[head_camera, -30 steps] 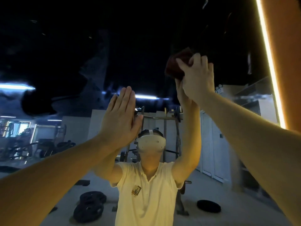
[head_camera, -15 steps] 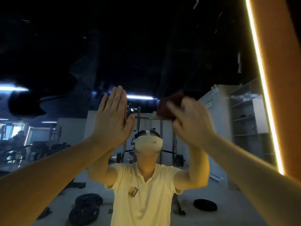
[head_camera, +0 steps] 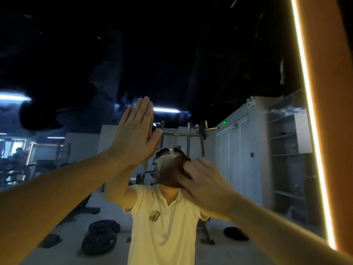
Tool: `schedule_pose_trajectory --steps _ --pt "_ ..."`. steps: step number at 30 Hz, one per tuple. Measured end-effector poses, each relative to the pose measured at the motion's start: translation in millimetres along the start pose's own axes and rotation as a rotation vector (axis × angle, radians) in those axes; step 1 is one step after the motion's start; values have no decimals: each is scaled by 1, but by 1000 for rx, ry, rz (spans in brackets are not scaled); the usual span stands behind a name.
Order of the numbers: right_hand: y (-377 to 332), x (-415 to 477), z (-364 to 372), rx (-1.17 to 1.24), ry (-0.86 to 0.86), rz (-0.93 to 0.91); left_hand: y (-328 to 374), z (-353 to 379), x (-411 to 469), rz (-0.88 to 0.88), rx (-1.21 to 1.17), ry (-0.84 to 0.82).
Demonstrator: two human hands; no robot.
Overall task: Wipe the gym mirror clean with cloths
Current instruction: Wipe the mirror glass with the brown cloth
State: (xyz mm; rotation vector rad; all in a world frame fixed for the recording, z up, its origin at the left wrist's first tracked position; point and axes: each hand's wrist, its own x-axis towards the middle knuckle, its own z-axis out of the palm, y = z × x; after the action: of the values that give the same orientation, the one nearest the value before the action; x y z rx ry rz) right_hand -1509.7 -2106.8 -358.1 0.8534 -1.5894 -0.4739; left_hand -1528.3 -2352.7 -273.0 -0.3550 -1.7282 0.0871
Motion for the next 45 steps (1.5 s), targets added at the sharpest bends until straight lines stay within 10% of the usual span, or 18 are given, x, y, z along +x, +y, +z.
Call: schedule_pose_trajectory --steps 9,15,20,28,39,45 --pt "85 137 -9 -130 310 915 -66 -11 -52 3 137 24" --pt "-53 111 33 140 252 478 -89 -13 -59 -100 116 89" --pt "-28 67 23 -31 12 -52 -95 -7 -64 -89 129 61" --pt "66 184 -6 -118 277 887 -96 -1 -63 -84 159 58" --pt "-64 118 36 98 234 302 -101 -3 -74 -39 127 41" --pt "34 125 6 -79 256 864 -99 1 -74 -57 139 59"
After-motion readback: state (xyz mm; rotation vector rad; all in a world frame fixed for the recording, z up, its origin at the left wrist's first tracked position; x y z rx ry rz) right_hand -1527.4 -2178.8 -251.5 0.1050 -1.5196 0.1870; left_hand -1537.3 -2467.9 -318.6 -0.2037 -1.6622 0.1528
